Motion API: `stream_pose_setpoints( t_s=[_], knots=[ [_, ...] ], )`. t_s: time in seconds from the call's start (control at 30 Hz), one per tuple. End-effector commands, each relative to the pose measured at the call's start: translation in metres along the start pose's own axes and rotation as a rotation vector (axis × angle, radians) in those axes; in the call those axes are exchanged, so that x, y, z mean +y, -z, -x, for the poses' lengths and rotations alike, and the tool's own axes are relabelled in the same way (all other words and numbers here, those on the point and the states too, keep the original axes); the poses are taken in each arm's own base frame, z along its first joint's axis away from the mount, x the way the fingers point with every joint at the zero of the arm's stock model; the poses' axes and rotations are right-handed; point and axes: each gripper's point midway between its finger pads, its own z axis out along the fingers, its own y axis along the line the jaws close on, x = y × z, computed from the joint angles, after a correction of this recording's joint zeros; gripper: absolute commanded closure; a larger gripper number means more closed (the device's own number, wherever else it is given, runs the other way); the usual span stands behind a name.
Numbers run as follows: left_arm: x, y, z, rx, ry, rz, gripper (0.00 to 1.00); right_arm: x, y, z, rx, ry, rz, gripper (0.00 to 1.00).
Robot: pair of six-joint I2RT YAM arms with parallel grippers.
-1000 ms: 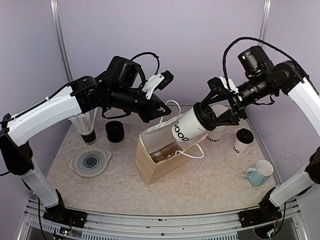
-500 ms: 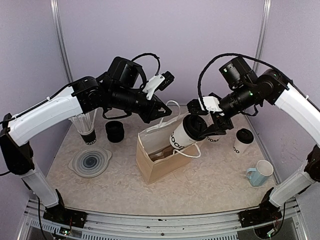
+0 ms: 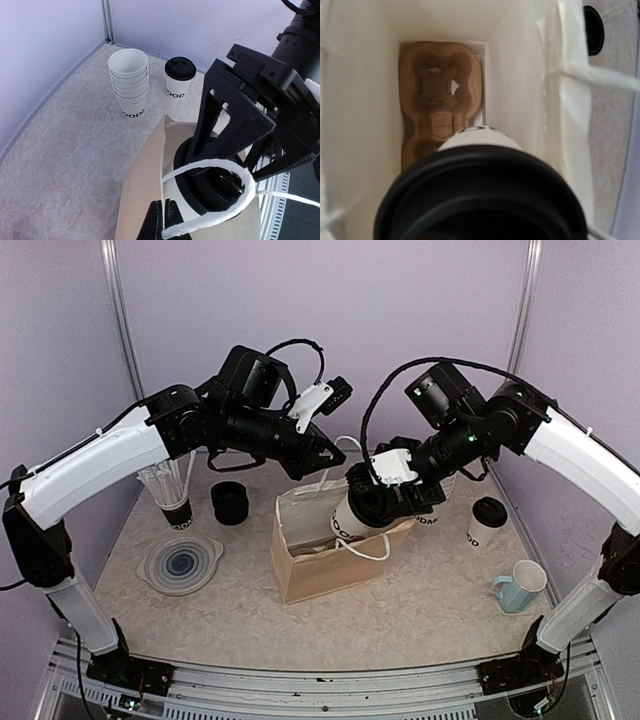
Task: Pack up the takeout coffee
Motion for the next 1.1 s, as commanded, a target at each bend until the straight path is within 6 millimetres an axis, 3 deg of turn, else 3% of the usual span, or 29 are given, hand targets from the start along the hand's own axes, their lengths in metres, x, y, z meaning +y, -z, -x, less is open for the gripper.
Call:
stream_pose_setpoints(
  t_s=[0.0,0.17,0.33,0.4,0.47,0.53,0.67,0.77,0.87,0.97,1.07],
  knots=[
    [0.005,0.008,0.011,-0.032,-0.014,0.013,0.95,0.010,-0.001,0.002,0.034,0.048,0.004,0.52],
    [0.002,0.012,0.014,-0.026,-0.003,0.014,0.67,0.025,-0.003,0.003,0.049,0.061,0.051,0.52],
    [-0.033,0.033,0.036,-0.074,-0.092,0.059,0.40,0.040,-0.004,0.004,0.072,0.080,0.100,0.53],
    [-0.039,0.044,0.045,-0.102,-0.095,0.063,0.36,0.046,-0.003,0.005,0.083,0.086,0.116,0.54],
    [-0.019,0.052,0.047,-0.130,-0.053,0.133,0.31,0.054,-0.002,0.005,0.098,0.093,0.131,0.53],
    [0.016,0.054,0.038,-0.147,0.010,0.209,0.30,0.064,-0.002,0.003,0.121,0.103,0.147,0.52],
    [0.090,0.048,0.004,-0.158,0.181,0.295,0.33,0.079,-0.011,-0.007,0.162,0.103,0.142,0.52],
    [0.127,0.028,-0.027,-0.106,0.250,0.332,0.36,0.079,-0.015,-0.010,0.166,0.077,0.121,0.52],
    [0.147,-0.004,-0.055,-0.033,0.323,0.325,0.41,0.072,-0.016,-0.007,0.155,0.062,0.086,0.52],
    [0.146,-0.042,-0.078,0.025,0.391,0.243,0.44,0.067,-0.021,-0.009,0.167,0.059,0.049,0.54],
    [0.146,-0.067,-0.093,0.078,0.406,0.217,0.44,0.066,-0.026,-0.011,0.172,0.075,0.016,0.54]
  ],
)
